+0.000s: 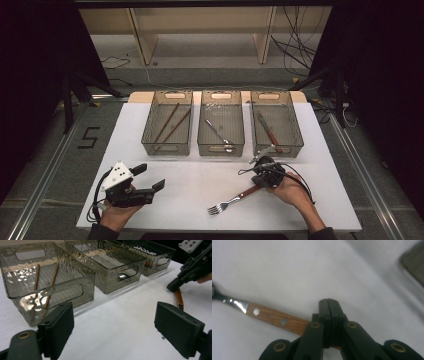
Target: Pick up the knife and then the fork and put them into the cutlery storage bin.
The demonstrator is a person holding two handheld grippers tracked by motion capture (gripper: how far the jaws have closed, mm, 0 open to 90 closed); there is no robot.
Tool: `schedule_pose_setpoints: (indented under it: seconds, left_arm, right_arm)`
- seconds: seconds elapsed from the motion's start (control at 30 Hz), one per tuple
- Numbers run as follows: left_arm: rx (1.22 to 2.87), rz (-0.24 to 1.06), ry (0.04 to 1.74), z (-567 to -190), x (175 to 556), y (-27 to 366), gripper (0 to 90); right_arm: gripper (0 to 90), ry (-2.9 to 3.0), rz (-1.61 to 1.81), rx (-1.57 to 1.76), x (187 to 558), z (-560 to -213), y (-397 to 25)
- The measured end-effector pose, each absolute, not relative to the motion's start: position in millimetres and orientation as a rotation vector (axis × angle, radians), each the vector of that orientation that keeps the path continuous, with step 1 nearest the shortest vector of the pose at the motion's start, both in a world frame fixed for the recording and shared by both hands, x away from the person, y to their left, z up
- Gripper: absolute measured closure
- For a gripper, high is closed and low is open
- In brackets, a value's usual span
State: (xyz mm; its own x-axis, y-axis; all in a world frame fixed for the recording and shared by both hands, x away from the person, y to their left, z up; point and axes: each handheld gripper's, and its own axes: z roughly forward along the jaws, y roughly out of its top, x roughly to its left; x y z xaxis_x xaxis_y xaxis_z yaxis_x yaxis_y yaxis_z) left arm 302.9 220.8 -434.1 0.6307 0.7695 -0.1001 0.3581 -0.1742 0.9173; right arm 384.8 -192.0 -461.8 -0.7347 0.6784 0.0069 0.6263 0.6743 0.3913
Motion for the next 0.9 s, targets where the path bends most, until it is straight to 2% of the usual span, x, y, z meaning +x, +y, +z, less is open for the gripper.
schedule_pose_setpoints:
  seconds: [0.53,0.67,0.77,0.9]
  left_arm:
    - [1.779,0.477,0.912,-434,303,220,15.8]
    - [1.779,0.477,0.911,-434,303,220,15.8]
    - [1.781,0.474,0.912,-434,303,220,15.8]
    - [1.782,0.475,0.911,-434,303,220,15.8]
  right_arm:
    - [90.0,2.821,0.504,1.026,349,-455,-208]
    - [77.1,2.83,0.562,0.962,348,-447,-209]
    - [61.3,2.827,0.591,0.896,347,-439,-206]
    - [46.7,2.852,0.6,0.804,345,-433,-200]
